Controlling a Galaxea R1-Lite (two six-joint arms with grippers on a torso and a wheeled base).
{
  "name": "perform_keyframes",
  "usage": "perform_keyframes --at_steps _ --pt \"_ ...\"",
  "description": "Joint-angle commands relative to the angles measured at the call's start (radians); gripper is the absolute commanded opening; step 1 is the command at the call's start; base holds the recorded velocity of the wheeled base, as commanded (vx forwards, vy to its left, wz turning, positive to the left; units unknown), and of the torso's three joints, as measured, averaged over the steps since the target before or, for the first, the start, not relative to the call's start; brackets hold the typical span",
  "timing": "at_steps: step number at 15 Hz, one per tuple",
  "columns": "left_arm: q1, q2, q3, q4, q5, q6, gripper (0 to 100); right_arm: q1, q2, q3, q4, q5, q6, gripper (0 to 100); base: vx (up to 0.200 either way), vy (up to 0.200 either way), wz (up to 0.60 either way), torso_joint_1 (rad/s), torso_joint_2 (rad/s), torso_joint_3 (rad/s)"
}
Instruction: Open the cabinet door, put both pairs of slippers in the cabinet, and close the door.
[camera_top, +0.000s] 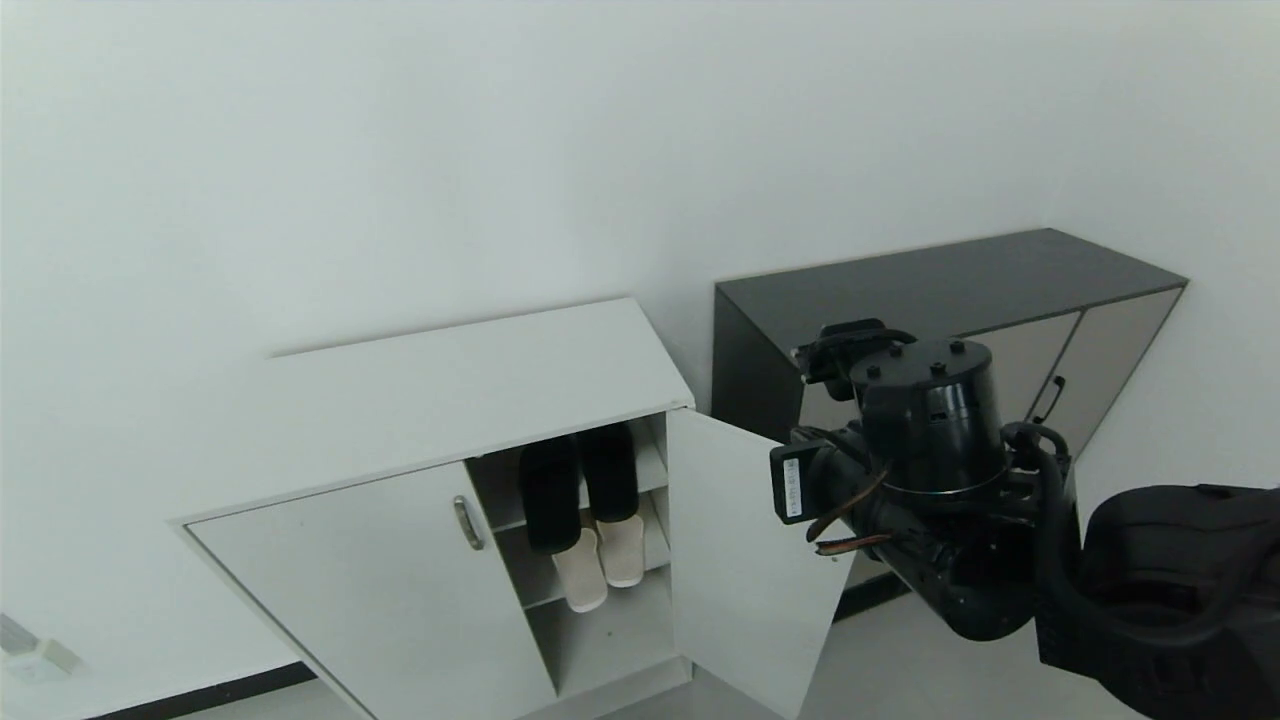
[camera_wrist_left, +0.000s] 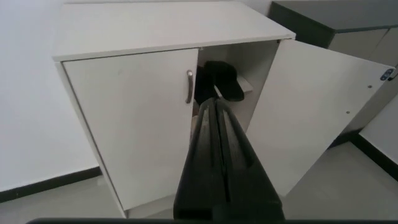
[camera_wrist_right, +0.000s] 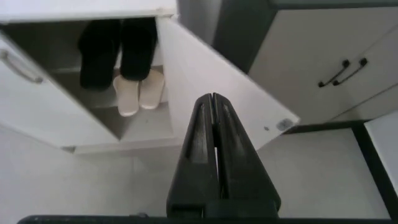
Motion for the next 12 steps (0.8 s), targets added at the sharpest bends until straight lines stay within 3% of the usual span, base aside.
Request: perform_keyframes --at_steps 1,6,7,12 --pt "0.000 0.000 0.000 0.000 -0.001 0.000 0 -0.018 0.016 0.009 -0.012 0.008 -0.009 0 0.000 0.000 0.00 0.000 0.00 0.000" --pt "0.000 0.000 0.000 0.000 -0.001 0.001 0 -0.055 0.021 -0.016 -0.016 0.029 -0.013 0 -0.200 0.000 0.00 0.007 0.00 -0.002" --pt "0.000 0.000 0.000 0.000 -0.001 0.001 0 -0.094 0.028 -0.042 -0.016 0.077 -0.021 0 -0.200 0.000 0.00 -0.017 -0.01 0.002" --pt "0.000 0.000 0.000 0.000 -0.001 0.000 0 -0.302 0.093 -0.215 0.065 0.390 -0.032 0 0.000 0.000 0.00 0.000 0.00 0.000"
